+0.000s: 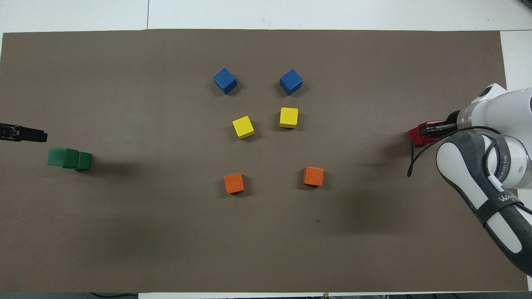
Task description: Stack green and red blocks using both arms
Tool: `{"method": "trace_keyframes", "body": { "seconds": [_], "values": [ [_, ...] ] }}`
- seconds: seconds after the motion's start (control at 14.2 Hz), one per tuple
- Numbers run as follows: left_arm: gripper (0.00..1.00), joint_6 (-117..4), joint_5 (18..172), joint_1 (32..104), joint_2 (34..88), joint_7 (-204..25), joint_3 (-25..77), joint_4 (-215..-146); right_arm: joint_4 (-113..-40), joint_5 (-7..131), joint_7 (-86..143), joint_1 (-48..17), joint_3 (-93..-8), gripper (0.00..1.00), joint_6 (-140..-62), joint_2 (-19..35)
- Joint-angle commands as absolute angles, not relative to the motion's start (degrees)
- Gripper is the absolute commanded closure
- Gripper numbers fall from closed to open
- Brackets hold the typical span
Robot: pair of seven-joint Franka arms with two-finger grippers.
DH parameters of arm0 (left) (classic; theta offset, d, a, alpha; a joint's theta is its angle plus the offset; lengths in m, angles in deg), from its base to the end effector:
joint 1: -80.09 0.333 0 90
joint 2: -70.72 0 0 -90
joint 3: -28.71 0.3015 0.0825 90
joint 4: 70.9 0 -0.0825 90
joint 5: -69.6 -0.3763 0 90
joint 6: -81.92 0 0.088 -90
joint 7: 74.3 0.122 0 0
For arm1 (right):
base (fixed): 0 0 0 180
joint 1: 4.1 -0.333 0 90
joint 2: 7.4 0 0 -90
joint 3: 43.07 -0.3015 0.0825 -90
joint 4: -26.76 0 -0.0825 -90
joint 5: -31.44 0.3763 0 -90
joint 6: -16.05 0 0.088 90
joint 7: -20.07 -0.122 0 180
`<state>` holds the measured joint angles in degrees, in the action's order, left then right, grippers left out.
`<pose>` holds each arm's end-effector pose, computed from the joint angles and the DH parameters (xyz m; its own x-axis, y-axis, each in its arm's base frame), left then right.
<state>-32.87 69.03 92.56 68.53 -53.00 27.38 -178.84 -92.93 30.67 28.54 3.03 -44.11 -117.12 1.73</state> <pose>0.5623 0.1116 0.4646 0.9808 -0.1810 0.0726 -0.1786 -0.9832 -0.0374 0.5679 -0.0611 0.3310 0.9960 0.0506 0.0739 0.0493 -0.9986 0.0187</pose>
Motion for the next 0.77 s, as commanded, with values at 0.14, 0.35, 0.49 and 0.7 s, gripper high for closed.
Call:
{"method": "trace_keyframes", "body": {
  "seconds": [0.14, 0.35, 0.49, 0.7],
  "values": [
    [0.00, -27.79, 69.60, 89.76, 72.91, -60.75, 26.86, -176.99, -94.17, 31.17, 30.80, 3.89, -44.38, 1.00, -117.98, 0.95],
    [0.00, -19.18, 69.60, 88.53, 72.39, -63.92, 26.42, -169.97, -94.26, 31.17, 30.71, 3.81, -44.38, 1.00, -118.16, 0.95],
    [0.00, -16.01, 69.60, 88.35, 72.04, -64.89, 26.07, -166.71, -94.26, 31.17, 30.71, 3.81, -44.38, 0.80, -118.25, 0.95],
    [0.00, -12.22, 69.69, 87.48, 71.86, -64.98, 26.07, -163.89, -94.26, 31.26, 30.53, 3.72, -44.38, 0.49, -118.25, 0.95]
  ]
}}
